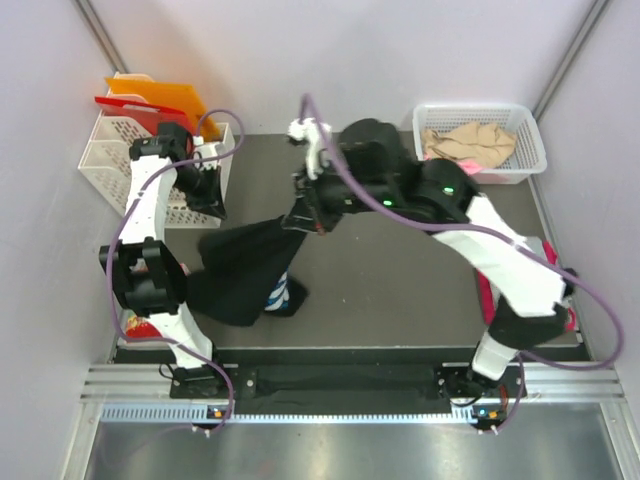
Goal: Fold and stack the t-shirts
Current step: Flatten out the tshirt
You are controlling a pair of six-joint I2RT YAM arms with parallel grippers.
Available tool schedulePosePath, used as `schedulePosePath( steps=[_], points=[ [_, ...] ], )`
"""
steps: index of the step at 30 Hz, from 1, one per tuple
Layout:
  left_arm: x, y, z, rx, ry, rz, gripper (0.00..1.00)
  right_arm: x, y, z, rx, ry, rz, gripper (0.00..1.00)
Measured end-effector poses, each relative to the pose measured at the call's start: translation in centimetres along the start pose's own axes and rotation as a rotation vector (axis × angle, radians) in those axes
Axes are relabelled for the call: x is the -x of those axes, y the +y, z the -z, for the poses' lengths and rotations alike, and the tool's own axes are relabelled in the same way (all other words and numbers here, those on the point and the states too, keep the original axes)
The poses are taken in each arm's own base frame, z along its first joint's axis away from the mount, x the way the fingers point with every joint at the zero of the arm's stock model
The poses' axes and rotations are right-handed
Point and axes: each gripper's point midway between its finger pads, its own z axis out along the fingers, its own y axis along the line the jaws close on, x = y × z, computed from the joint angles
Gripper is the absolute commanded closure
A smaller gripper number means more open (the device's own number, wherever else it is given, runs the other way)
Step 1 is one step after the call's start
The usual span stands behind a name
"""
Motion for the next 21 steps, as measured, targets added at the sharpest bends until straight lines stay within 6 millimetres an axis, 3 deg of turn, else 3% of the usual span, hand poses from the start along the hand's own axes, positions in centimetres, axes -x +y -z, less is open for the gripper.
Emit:
schedulePosePath(
  steps=[4,6,8,11,13,17,19,21],
  points=[
    [-0.8,0.5,-0.7,-0.008,0.023,0.032,1.0,-0.4,-1.6,5.6,-0.084,-0.068,-0.017,1.0],
    [-1.0,0.6,-0.9,-0.014,0.028,0.04,1.0,-1.5,-4.1,7.9,-0.178,-0.085,-0.063,1.0],
    [-1.1,0.4,-1.0,-0.027,0.029,0.042,1.0,-3.1,-7.2,8.8,-0.286,-0.073,-0.122,1.0],
    [-1.1,-0.2,-1.0,-0.063,0.026,0.034,1.0,-8.0,-12.6,8.4,-0.449,0.032,-0.237,1.0],
    [-1.4,-1.1,-1.1,-0.111,0.037,-0.011,1.0,-12.6,-15.5,6.9,-0.531,0.163,-0.3,1.0],
    [-1.9,-3.1,-2.1,-0.164,0.063,-0.193,1.0,-20.5,-18.3,4.2,-0.607,0.398,-0.369,1.0],
    [-3.6,-4.5,-3.0,-0.185,0.114,-0.297,1.0,-22.6,-19.0,3.8,-0.627,0.457,-0.391,1.0],
    [-5.2,-5.7,-3.8,-0.201,0.168,-0.382,0.98,-23.0,-19.7,3.8,-0.646,0.464,-0.408,1.0]
  ],
)
